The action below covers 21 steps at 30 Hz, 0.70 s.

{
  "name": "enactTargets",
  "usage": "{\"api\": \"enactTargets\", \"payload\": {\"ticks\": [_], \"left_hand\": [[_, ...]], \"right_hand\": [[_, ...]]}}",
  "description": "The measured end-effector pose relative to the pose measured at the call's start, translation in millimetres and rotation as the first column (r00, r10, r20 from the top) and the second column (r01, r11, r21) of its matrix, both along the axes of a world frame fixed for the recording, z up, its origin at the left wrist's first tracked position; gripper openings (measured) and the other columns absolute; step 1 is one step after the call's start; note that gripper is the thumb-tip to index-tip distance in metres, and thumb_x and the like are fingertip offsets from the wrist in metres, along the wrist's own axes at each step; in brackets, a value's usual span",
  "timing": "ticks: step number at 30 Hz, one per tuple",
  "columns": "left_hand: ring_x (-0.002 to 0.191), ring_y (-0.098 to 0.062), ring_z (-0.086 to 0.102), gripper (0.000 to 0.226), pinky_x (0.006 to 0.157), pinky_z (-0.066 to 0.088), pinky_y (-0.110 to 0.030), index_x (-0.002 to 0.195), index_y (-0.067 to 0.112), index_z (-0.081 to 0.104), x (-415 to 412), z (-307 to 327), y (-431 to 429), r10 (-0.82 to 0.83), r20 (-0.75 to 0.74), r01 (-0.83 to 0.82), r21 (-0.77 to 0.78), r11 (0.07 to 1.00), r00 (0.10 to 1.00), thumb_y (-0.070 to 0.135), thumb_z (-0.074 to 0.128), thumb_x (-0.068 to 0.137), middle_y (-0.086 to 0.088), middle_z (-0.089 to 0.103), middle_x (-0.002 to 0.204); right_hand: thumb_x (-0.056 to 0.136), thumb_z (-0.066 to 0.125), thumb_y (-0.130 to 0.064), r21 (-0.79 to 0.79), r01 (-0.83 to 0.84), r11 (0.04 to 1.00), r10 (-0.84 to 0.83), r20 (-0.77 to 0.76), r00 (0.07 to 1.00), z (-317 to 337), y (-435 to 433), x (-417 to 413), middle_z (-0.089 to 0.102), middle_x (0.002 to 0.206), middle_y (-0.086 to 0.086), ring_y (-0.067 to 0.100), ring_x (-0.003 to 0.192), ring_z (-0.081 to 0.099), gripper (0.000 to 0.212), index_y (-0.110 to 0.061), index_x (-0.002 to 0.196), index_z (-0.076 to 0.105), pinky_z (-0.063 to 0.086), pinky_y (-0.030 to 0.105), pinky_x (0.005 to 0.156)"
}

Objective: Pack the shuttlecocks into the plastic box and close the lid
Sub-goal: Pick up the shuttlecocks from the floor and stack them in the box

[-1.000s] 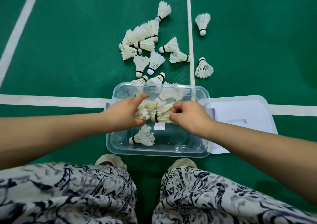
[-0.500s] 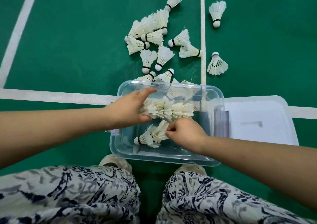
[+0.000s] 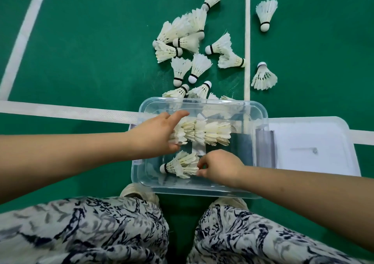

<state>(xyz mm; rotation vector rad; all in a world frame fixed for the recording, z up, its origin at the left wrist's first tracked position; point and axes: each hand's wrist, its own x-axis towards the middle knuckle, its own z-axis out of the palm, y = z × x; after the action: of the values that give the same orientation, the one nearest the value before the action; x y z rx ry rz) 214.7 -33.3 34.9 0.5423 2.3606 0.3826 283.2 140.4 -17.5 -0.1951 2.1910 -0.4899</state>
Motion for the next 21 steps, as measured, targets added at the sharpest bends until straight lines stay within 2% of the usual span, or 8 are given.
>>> {"api": "enactTargets", "payload": {"ticks": [3,7,11,13,16,18,21], "left_hand": [[0.096,-0.023,0.051,0.083,0.085,0.043,-0.031,0.142,0.036,0.010,2.2,2.1,-0.1,0.006,-0.012,-0.006,0.029,1.000,1.000,0.032,0.065,0.080,-0.010,0.045,0.125],[0.106,-0.025,0.052,0.081,0.088,0.045,-0.036,0.141,0.035,0.011,9.6,7.8,1.7,-0.013,-0.052,0.014,0.023,1.000,0.999,0.036,0.064,0.080,-0.010,0.047,0.128],[0.107,-0.026,0.053,0.081,0.087,0.046,-0.035,0.141,0.033,0.012,17.0,17.1,9.3,-0.007,-0.092,0.011,0.040,0.999,0.996,0.036,0.064,0.079,-0.011,0.049,0.129],[0.107,-0.026,0.054,0.081,0.086,0.045,-0.034,0.141,0.032,0.012,21.3,21.8,13.8,-0.015,-0.117,0.022,0.051,0.998,0.993,0.036,0.064,0.079,-0.011,0.050,0.128],[0.100,-0.026,0.055,0.079,0.080,0.044,-0.032,0.141,0.030,0.014,28.5,28.6,22.1,-0.031,-0.132,0.041,0.074,0.996,0.991,0.033,0.064,0.080,-0.012,0.052,0.118],[0.093,-0.026,0.055,0.079,0.074,0.042,-0.029,0.141,0.028,0.014,31.5,31.5,26.4,-0.042,-0.129,0.054,0.088,0.995,0.991,0.029,0.063,0.079,-0.012,0.053,0.111],[0.092,-0.027,0.056,0.082,0.072,0.040,-0.028,0.142,0.026,0.013,32.9,32.5,26.9,-0.045,-0.127,0.057,0.089,0.994,0.991,0.028,0.064,0.078,-0.010,0.053,0.105]], "right_hand": [[0.080,0.064,-0.047,-0.009,0.126,0.992,-0.125,0.032,0.992,7.8,5.9,-10.1,0.069,0.099,-0.003,0.015,0.089,0.062,0.033,-0.023,0.101,0.068,0.054,0.034,0.082],[0.081,0.061,-0.037,-0.086,0.252,0.964,-0.263,-0.154,0.953,26.5,14.9,-19.6,0.062,0.082,-0.008,0.013,0.077,0.060,0.014,-0.027,0.091,0.062,0.050,0.027,0.067],[0.083,0.061,-0.028,-0.201,0.250,0.947,-0.298,-0.259,0.919,42.8,21.6,-12.8,0.051,0.069,-0.013,0.009,0.070,0.051,0.016,-0.025,0.099,0.063,0.040,0.026,0.063],[0.083,0.063,-0.030,-0.303,0.261,0.917,-0.341,-0.253,0.905,52.1,20.9,-6.3,0.051,0.070,-0.013,0.002,0.065,0.047,0.013,-0.031,0.096,0.060,0.038,0.025,0.062],[0.083,0.064,-0.031,-0.440,0.308,0.844,-0.411,-0.161,0.897,65.1,13.8,3.1,0.054,0.073,-0.012,0.003,0.065,0.049,0.011,-0.034,0.091,0.056,0.041,0.022,0.063],[0.085,0.063,-0.031,-0.485,0.320,0.814,-0.423,-0.118,0.898,69.7,8.4,8.2,0.054,0.068,-0.011,0.003,0.063,0.047,0.005,-0.030,0.083,0.059,0.038,0.019,0.061],[0.088,0.060,-0.029,-0.486,0.305,0.819,-0.415,-0.134,0.900,72.2,5.4,10.8,0.053,0.062,-0.010,0.005,0.060,0.045,0.013,-0.024,0.077,0.063,0.035,0.021,0.058]]}}
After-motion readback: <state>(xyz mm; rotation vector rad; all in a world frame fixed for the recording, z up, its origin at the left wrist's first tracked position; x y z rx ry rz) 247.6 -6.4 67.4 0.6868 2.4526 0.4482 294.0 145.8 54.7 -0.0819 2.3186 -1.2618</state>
